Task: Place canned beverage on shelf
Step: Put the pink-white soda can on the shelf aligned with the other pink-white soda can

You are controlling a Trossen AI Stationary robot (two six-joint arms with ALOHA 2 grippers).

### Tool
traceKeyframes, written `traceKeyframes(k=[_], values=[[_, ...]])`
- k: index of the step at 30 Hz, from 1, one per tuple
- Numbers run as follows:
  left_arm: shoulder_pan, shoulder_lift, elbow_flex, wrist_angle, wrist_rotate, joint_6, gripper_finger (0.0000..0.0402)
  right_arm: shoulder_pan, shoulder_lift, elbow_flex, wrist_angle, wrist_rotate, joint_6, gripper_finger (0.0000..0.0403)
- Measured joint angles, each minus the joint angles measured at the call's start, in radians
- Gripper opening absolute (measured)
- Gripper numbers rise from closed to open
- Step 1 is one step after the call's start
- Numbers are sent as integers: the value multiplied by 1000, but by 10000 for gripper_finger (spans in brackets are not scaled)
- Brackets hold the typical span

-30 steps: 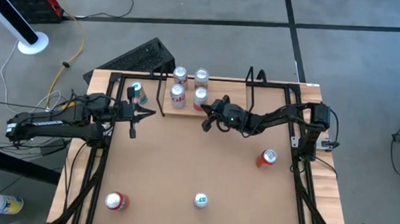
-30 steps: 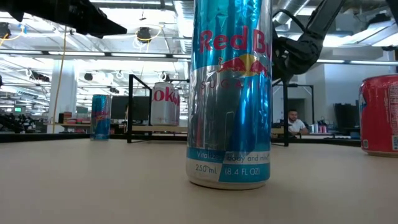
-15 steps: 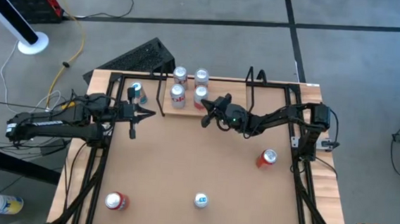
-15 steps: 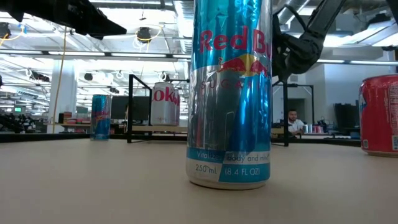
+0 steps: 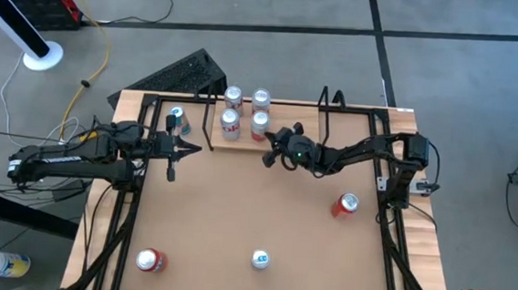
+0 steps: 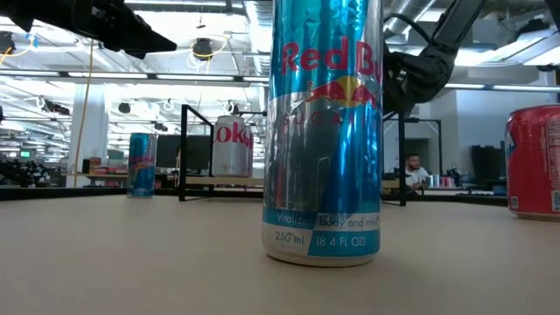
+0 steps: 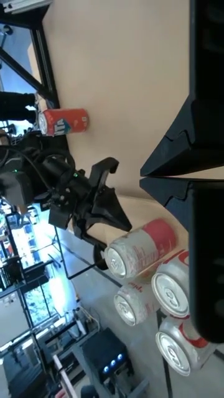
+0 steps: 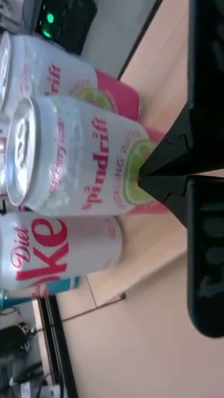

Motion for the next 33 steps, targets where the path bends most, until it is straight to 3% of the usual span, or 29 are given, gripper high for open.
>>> traceKeyframes(k=[4, 13, 18, 23, 33], values=[[0, 0, 0, -1, 0, 0, 0, -15, 0, 0, 0, -95, 3, 22], [0, 0, 0, 20, -2, 9, 0, -20, 41, 106, -5, -107, -23, 22], [0, 0, 0, 15, 0, -16, 0, -15, 45, 177, -119, -186, -26, 22], [0, 0, 0, -4, -1, -16, 0, 19, 4, 211, -280, -176, -27, 22], [0, 0, 0, -7, 0, -31, 0, 9, 28, 260, -224, -150, -19, 22]])
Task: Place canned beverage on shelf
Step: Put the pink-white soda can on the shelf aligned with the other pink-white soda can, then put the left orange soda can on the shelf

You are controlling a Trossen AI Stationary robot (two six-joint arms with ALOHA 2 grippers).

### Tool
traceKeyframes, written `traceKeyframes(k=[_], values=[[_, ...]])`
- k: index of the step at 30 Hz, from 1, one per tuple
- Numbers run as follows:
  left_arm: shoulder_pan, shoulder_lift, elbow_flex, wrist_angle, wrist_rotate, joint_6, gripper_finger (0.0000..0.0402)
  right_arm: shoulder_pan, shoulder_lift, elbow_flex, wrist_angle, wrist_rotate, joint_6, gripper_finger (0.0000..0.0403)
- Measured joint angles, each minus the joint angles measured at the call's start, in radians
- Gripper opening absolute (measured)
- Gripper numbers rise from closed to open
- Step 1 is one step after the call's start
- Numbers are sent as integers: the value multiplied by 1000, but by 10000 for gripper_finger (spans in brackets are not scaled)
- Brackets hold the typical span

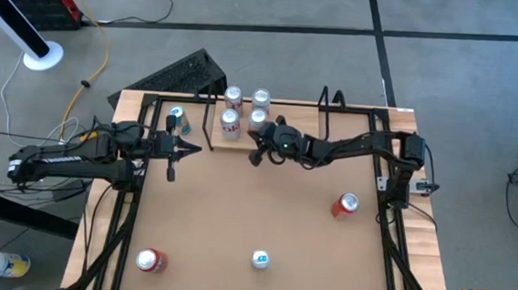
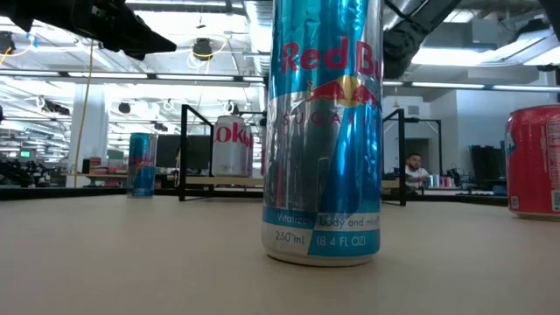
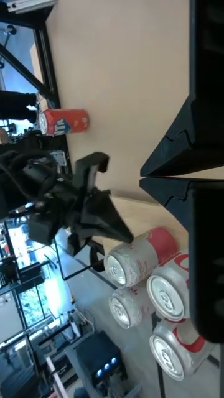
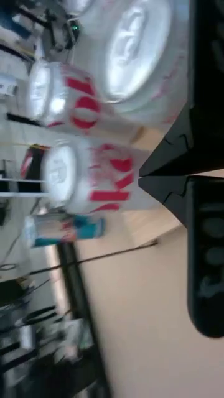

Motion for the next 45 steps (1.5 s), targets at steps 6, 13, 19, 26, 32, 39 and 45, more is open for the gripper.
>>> traceKeyframes(k=[6, 13, 19, 26, 32, 39, 45], values=[[0, 0, 0, 0, 10, -6, 0, -24, 0, -2, 21, 29, 0, 22], [0, 0, 0, 0, 10, -6, 0, -41, 0, -2, 17, 30, 7, 22], [0, 0, 0, 0, 10, -4, 0, -41, 0, -2, 17, 32, 11, 22], [0, 0, 0, -1, 10, 2, 0, -39, 0, -2, 12, 79, 19, 22], [0, 0, 0, -6, -3, 1, 0, 8, -46, -2, -46, 51, -5, 22], [0, 1, 68, -110, -181, -75, 0, 130, -288, -2, -406, 51, -45, 22], [37, 77, 187, -341, -507, -198, 0, 279, -480, -2, -675, 53, 1, 22]])
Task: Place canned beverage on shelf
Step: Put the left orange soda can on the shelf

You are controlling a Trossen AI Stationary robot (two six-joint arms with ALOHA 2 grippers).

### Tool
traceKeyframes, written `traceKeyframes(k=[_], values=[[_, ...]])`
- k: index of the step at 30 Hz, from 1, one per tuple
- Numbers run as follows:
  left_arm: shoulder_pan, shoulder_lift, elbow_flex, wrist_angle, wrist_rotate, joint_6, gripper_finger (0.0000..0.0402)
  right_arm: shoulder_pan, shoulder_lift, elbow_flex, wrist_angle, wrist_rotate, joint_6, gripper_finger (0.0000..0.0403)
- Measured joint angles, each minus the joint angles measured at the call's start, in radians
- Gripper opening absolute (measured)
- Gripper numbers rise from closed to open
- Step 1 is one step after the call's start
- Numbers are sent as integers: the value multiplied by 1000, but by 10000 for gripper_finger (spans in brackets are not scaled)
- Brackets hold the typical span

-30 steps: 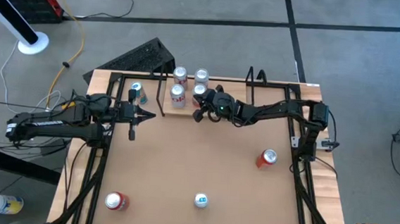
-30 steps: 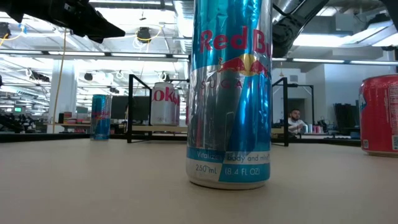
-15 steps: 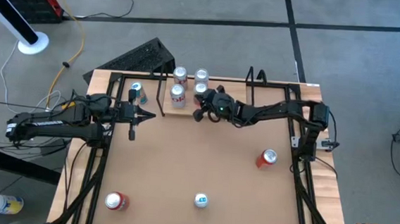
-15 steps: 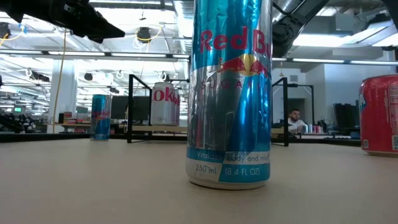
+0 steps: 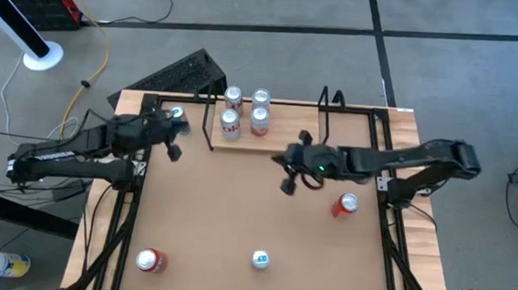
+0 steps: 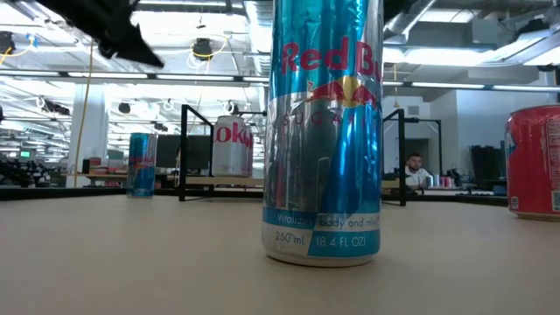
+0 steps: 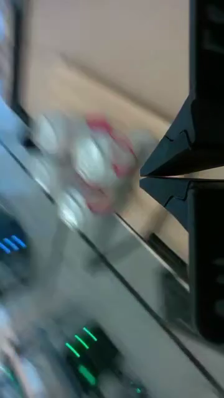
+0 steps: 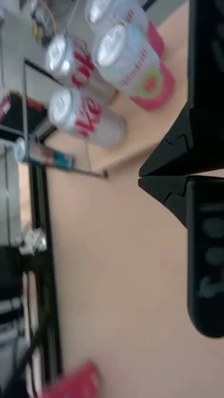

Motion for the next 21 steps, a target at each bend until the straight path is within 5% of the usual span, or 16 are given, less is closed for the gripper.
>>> traceKeyframes(k=[12, 21], values=[[335, 330, 223, -365, 65, -129, 14, 237, -67, -1, -195, 131, -13, 22], [504, 462, 276, -457, 260, -173, 140, 268, -68, -1, -274, 128, -16, 22]])
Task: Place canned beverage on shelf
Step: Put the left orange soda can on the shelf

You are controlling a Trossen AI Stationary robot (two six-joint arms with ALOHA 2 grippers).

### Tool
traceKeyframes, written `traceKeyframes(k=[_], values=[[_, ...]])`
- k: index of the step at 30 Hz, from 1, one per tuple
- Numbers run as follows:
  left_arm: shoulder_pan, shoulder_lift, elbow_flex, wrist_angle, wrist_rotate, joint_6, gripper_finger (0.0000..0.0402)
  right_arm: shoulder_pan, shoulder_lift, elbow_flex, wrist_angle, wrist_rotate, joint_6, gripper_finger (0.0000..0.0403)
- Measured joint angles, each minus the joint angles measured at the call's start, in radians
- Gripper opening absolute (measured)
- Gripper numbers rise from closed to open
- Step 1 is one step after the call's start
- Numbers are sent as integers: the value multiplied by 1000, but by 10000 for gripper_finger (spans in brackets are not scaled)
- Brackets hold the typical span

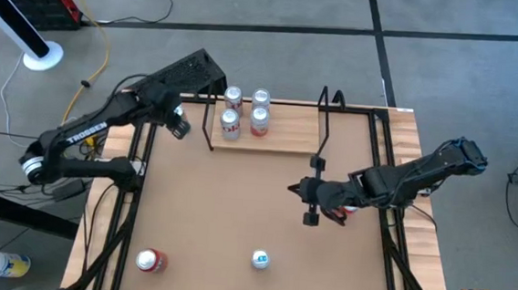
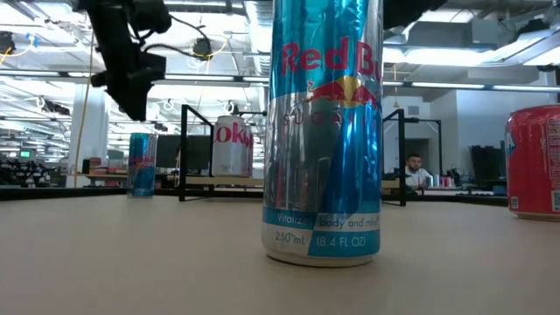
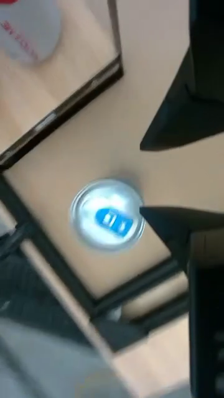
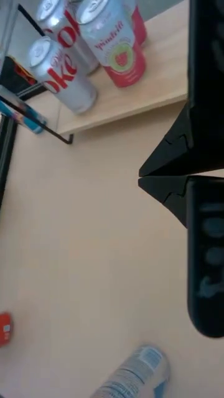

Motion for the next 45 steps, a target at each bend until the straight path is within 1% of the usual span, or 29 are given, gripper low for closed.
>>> traceKeyframes(k=[2, 5, 8, 10, 12, 14, 16, 18, 19, 24, 26, 28, 31, 34, 37, 40, 45], values=[[10, 5, 0, -14, 103, -1, 169, 7, 0, 0, -28, -8, 24, 22], [7, -2, 1, -50, 318, 13, 199, 11, 0, 0, -58, -24, 61, 22], [-11, -30, 2, -79, 556, -2, 209, 9, 0, 0, -63, -26, 100, 22], [-50, -53, 2, -88, 685, -13, 209, 7, 0, 0, -56, -25, 112, 23], [-124, -81, 2, -83, 761, -30, 206, -1, 6, 0, -33, -24, 118, 24], [-226, -110, 2, -70, 786, -59, 203, -9, 14, 0, -5, -24, 128, 26], [-357, -143, 2, -37, 803, -93, 200, -20, 26, 0, 36, -25, 142, 26], [-512, -178, 2, 4, 797, -141, 199, -32, 43, 0, 73, -24, 147, 27], [-596, -192, 2, 26, 775, -171, 199, -36, 53, 0, 90, -24, 148, 27], [-1054, -229, -4, 137, 552, -332, 198, -64, 115, 0, 202, -25, 149, 27], [-1232, -215, -5, 170, 456, -382, 198, -74, 140, 0, 239, -25, 149, 28], [-1385, -187, -5, 206, 373, -418, 198, -84, 164, 0, 275, -25, 149, 28], [-1562, -127, -6, 282, 314, -437, 198, -98, 191, 0, 300, -27, 149, 28], [-1676, -65, -5, 332, 264, -448, 198, -108, 202, 0, 312, -28, 152, 28], [-1742, -11, -1, 303, 214, -492, 198, -117, 201, 0, 325, -29, 171, 28], [-1767, 39, -1, 261, 198, -542, 198, -116, 194, 0, 329, -31, 172, 28], [-1757, 96, -1, 253, 204, -561, 198, -115, 190, 0, 334, -33, 172, 28]])
